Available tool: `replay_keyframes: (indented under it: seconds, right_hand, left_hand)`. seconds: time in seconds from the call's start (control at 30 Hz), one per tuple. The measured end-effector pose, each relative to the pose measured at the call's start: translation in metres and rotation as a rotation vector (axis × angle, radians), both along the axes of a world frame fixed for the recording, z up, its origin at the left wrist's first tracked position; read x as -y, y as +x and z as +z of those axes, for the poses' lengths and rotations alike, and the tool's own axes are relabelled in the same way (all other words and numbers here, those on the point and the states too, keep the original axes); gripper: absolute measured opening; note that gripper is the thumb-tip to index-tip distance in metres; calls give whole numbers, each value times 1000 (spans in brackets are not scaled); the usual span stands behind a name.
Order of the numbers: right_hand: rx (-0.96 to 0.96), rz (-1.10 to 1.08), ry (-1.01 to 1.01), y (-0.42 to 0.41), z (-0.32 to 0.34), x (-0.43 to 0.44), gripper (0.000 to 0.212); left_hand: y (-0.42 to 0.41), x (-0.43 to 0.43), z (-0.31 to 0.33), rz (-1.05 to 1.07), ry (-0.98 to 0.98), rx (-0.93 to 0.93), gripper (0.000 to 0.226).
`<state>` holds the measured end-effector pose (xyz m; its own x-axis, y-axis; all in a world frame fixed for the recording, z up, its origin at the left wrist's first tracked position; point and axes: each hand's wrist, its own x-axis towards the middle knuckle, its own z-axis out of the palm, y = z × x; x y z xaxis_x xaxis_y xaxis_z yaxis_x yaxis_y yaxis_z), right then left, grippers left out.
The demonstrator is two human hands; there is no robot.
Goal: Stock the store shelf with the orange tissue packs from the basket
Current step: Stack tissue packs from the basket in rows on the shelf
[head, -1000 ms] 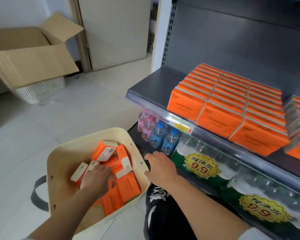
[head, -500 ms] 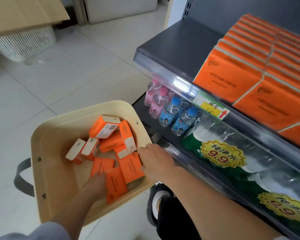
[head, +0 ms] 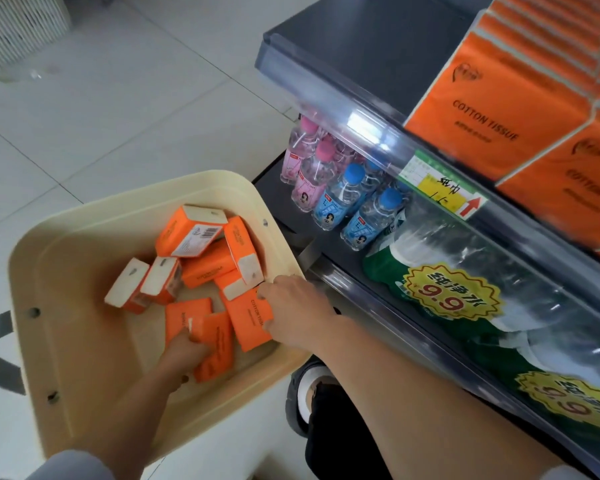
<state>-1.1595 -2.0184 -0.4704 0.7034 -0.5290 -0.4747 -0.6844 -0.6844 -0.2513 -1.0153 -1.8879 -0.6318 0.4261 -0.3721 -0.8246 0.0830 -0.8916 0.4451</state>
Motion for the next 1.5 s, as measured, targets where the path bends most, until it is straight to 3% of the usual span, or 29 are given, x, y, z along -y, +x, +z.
replay_keyframes:
  seconds: [0.07,0.13,0.2,0.27,0.4,0.5,0.57,0.63,0.67,0.73,0.8,0.9,1.07,1.27,1.43,1.5]
  right_hand:
    - [16,-25,29,2,1,2,38]
    - [48,-59,68,4,4,2,43]
    - [82,-106,146,7,7,1,58]
    - [138,-160,259,12,11,-1,77]
    - [345,-317,284,22,23,3,68]
    - [359,-373,223,20,30,16,57]
    - [357,-374,173,15,29,22,40]
    - [339,-390,145,11,26,25,38]
    - [329,-388,147,11,24,26,43]
    - [313,-359,153,10,21,27,47]
    - [306,-336,165,10,19,28,43]
    - [284,-344,172,10,13,31,41]
    - [288,-380,179,13,10,35,41]
    - [274,-399,179,16,9,36,40]
    - [279,-415,209,16,12,35,41]
    - [287,-442,233,17,15,34,40]
  left_hand:
    - [19,3,14,-103,-46,86,55]
    - [45,9,38,-291,-88,93,48]
    - [62,16,76,-538,-132,107,38]
    - [66,29,118,-646,-266,72,47]
    - [62,47,155,-405,-609,-255,68]
    - [59,52,134,32,-736,-424,60]
    - [54,50,96,300,-680,-272,40]
    - [54,37,39,286,-369,91,19]
    - [52,28,11,224,-203,187,22]
    - [44,8,-28,113,103,136,58]
    - [31,-4,-40,140,232,91,88]
    - [13,-4,-39,332,156,-78,94]
    - [9,12,-41,487,74,-271,28]
    - [12,23,-38,718,-48,-377,7]
    - [13,28,-33,744,-68,-176,13]
    - [14,27,-23,739,-97,-112,30]
